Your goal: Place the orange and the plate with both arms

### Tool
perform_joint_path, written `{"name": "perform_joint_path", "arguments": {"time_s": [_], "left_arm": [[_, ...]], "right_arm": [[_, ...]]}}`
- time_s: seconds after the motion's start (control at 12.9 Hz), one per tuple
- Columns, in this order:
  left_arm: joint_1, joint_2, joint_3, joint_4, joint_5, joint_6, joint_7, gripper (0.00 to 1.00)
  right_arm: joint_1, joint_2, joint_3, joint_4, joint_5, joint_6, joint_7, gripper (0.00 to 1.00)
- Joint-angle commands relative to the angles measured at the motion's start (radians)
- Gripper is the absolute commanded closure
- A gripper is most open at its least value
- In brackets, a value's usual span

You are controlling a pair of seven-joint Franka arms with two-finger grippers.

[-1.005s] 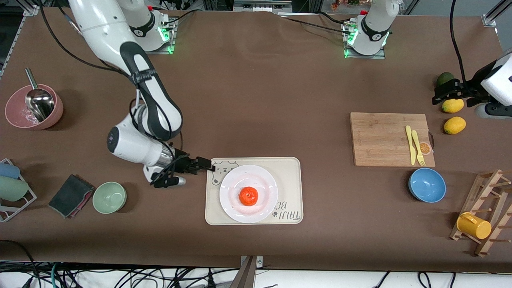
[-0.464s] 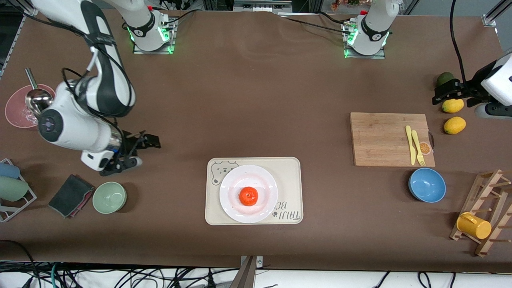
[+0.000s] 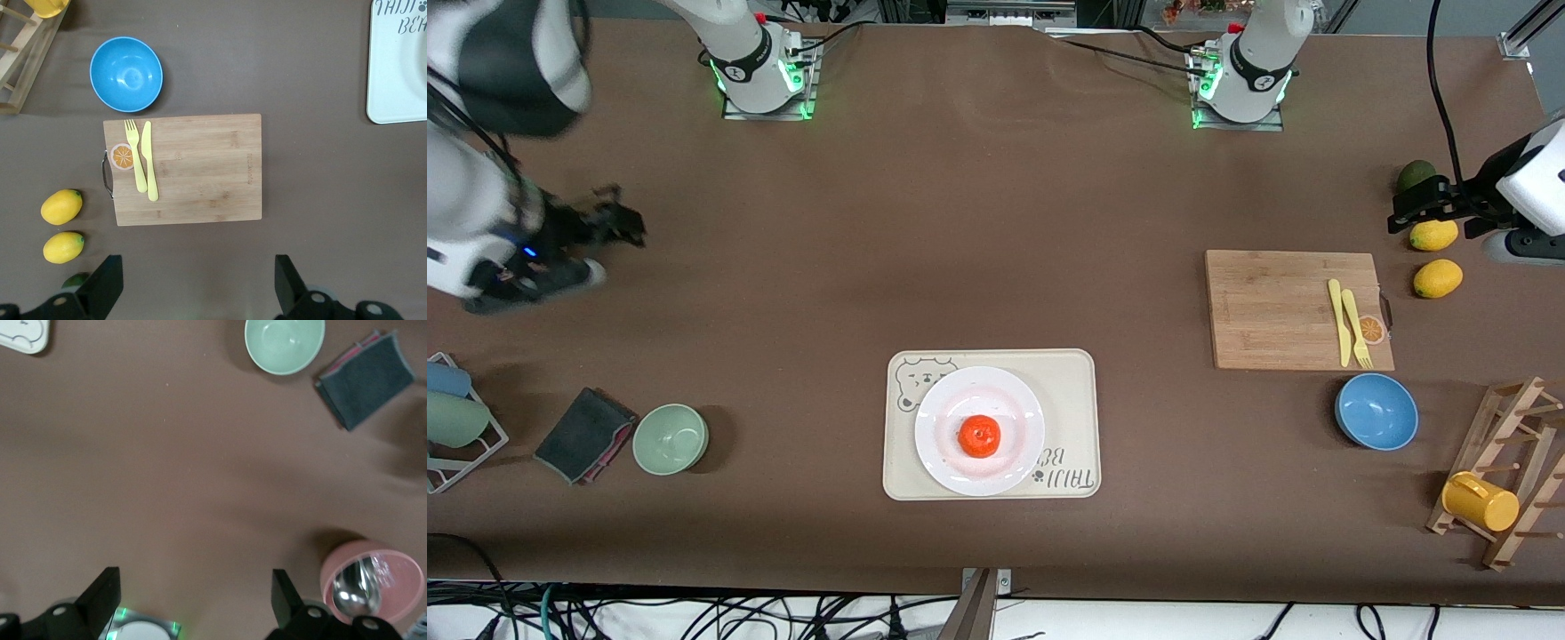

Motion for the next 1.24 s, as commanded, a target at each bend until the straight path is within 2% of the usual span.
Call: {"name": "perform_joint_path", "arguments": {"time_s": [0.0,0.08,0.15,0.31,0.39,0.54,0.62,0.7,0.77,1.0,1.08,1.16], "left_arm": [[-0.003,0.008,0.006,0.020,-0.022,-0.005,0.020,0.00],[-0.003,0.008,0.006,0.020,-0.020,-0.005,0.020,0.00],[-0.003,0.008,0.006,0.020,-0.022,-0.005,0.020,0.00],[-0.003,0.008,0.006,0.020,-0.022,-0.005,0.020,0.00],[-0.003,0.008,0.006,0.020,-0.022,-0.005,0.020,0.00],[-0.003,0.008,0.006,0.020,-0.022,-0.005,0.020,0.00],[-0.003,0.008,0.006,0.020,-0.022,-0.005,0.020,0.00],[-0.003,0.008,0.006,0.020,-0.022,-0.005,0.020,0.00],[-0.003,0.008,0.006,0.020,-0.022,-0.005,0.020,0.00],[-0.003,0.008,0.006,0.020,-0.022,-0.005,0.020,0.00],[-0.003,0.008,0.006,0.020,-0.022,-0.005,0.020,0.00],[-0.003,0.008,0.006,0.020,-0.022,-0.005,0.019,0.00]], "right_arm": [[-0.020,0.050,-0.029,0.131,-0.001,-0.077,-0.014,0.00],[-0.034,0.047,-0.012,0.143,0.001,-0.063,-0.002,0.00],[-0.081,0.028,0.035,0.129,0.008,-0.063,0.014,0.00],[-0.231,-0.021,0.203,0.024,0.001,-0.054,0.153,0.00],[-0.275,-0.057,0.238,-0.043,-0.001,-0.026,0.201,0.00],[-0.316,-0.177,0.259,-0.279,-0.004,0.177,0.211,0.00],[-0.347,-0.239,0.297,-0.377,-0.007,0.264,0.226,0.00],[-0.396,-0.279,0.343,-0.439,-0.007,0.294,0.252,0.00],[-0.399,-0.281,0.354,-0.435,-0.004,0.290,0.248,0.00],[-0.374,-0.250,0.335,-0.284,-0.051,0.178,0.242,0.00],[-0.358,-0.227,0.316,-0.259,-0.048,0.170,0.254,0.00],[-0.341,-0.218,0.263,-0.247,-0.021,0.170,0.254,0.00]]}}
